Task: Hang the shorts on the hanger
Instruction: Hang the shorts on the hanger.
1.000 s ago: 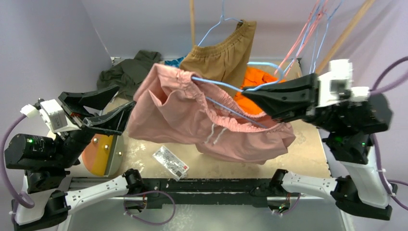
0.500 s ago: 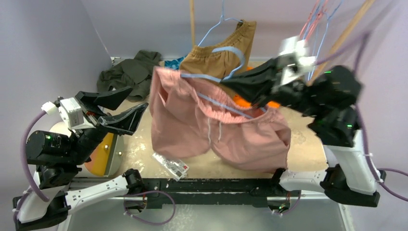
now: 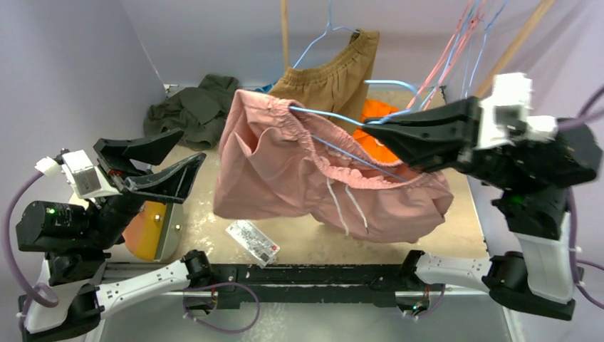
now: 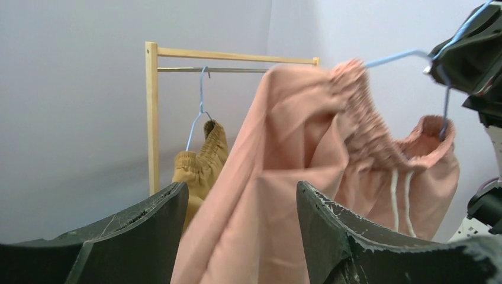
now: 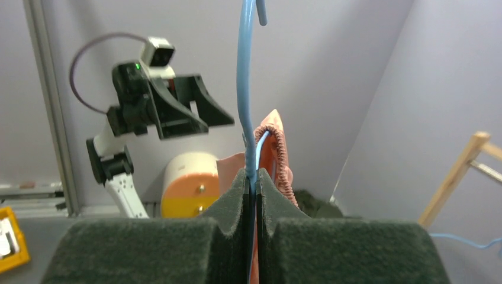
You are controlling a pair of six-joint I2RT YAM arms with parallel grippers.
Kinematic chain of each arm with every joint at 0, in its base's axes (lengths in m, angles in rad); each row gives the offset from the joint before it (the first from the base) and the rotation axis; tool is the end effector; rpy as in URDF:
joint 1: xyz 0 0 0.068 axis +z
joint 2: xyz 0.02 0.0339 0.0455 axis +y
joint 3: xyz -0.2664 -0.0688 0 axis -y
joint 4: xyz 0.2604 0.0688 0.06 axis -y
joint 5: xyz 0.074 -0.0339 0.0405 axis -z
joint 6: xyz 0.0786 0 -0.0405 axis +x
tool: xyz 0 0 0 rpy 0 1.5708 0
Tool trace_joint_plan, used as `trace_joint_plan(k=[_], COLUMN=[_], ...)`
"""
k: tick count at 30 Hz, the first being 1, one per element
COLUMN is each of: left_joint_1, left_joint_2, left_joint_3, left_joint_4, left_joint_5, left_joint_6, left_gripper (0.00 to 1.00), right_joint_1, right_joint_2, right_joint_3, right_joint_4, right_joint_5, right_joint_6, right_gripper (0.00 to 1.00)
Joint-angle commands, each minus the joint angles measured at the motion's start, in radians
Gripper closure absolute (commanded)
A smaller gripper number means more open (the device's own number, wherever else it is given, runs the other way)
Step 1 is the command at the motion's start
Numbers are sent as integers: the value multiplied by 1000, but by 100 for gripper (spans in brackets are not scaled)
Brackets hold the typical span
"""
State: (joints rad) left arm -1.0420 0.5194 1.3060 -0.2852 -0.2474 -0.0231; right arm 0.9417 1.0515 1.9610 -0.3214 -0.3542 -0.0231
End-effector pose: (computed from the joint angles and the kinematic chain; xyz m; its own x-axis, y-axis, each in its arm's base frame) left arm 0.0478 -0.0437 0.5447 0.2256 -0.4305 -0.8740 0.7342 0.6648 -0.1379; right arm 0.0505 0.1157 0.6691 0.3478 0.4411 -0.8273 -0.9204 0.3288 -0.2116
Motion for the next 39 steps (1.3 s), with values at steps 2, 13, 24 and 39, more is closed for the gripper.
trace_joint_plan(k=[2,13,24,39], left_joint_1=[-4,-4,-4,-4], left_joint_2=[0,27,119,395], left_joint_3=[38,27,40,93], left_joint_4=[8,3,-84,-69], left_joint_5=[-11,70,201,564], left_joint_6=[-7,-15,-20,22], left_gripper=[34,33,33,39], right_joint_1=[-1,0,0,0], right_joint_2=[35,-4,-82,-194], right_joint_3=[44,-60,-294,-508], right_joint_4=[22,-42,-120,34], right_joint_5=[-23,16,119,-9], right_joint_6=[-18,-30,-40,76], right_gripper=[100,100,100,100])
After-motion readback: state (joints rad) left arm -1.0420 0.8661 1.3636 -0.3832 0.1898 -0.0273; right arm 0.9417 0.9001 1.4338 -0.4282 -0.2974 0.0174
